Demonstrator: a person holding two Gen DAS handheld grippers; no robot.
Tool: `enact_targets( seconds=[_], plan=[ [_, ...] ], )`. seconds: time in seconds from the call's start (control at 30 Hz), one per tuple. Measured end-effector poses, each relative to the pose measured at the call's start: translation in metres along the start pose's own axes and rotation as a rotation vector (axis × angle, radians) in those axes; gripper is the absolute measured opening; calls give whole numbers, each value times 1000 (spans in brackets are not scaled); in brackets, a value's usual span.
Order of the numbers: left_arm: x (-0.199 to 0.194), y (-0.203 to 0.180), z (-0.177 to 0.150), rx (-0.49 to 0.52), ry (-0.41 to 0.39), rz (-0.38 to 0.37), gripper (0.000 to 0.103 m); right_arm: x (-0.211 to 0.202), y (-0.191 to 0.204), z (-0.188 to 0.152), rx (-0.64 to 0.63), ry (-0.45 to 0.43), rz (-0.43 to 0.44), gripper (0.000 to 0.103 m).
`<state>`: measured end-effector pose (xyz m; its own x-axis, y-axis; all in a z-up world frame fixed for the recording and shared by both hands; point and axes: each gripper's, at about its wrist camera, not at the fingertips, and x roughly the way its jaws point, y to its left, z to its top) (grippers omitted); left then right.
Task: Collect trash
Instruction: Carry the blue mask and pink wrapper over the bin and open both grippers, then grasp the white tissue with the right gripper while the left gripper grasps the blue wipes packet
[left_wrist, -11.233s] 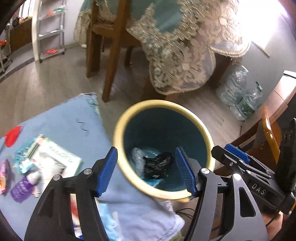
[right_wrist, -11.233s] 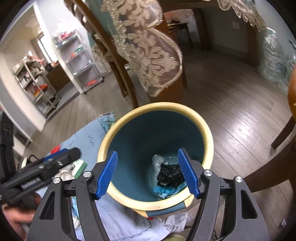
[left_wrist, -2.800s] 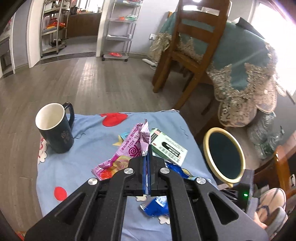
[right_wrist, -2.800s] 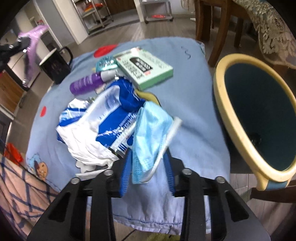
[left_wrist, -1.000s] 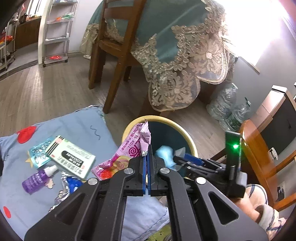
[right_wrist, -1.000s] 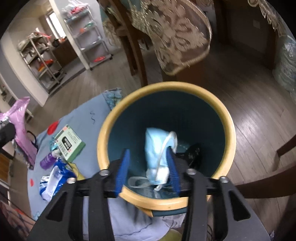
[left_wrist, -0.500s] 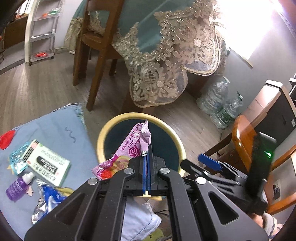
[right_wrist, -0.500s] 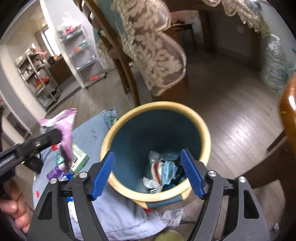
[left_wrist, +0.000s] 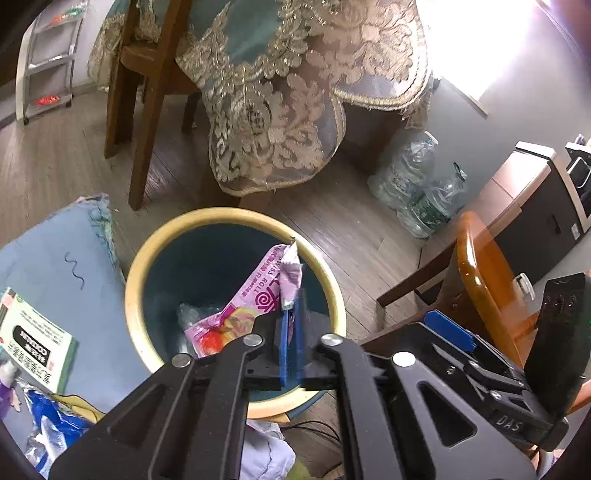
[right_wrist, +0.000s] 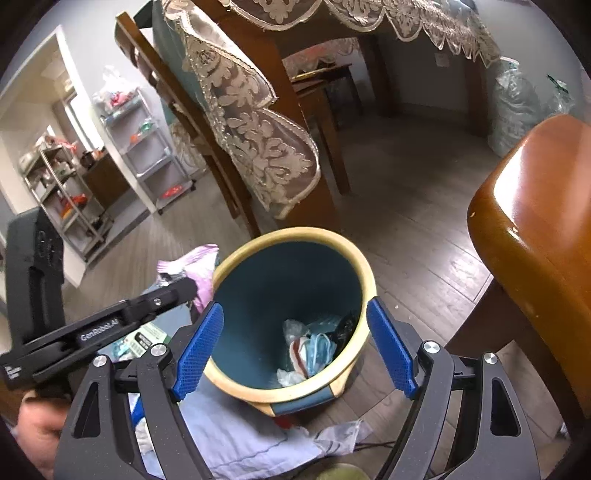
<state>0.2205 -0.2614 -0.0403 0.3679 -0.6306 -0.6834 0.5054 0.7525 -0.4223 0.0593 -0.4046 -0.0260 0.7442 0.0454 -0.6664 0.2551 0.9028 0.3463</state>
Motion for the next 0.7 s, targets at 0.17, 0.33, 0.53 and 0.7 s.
enact_targets(
  seconds=[0.17, 0.33, 0.53, 0.7],
  plan=[
    [-1, 6, -2, -19, 7, 2, 56, 4, 1, -1, -3, 6, 3, 81],
    [-10, 14, -3, -31, 6, 35, 60, 5, 1, -2, 1, 12, 7, 81],
    [-35, 34, -6, -62, -15, 69, 66, 13, 4, -5, -8, 28, 13, 81],
    [-61, 49, -10, -74, -48, 97, 71, 17, 15, -9, -48, 41, 28, 81]
  ],
)
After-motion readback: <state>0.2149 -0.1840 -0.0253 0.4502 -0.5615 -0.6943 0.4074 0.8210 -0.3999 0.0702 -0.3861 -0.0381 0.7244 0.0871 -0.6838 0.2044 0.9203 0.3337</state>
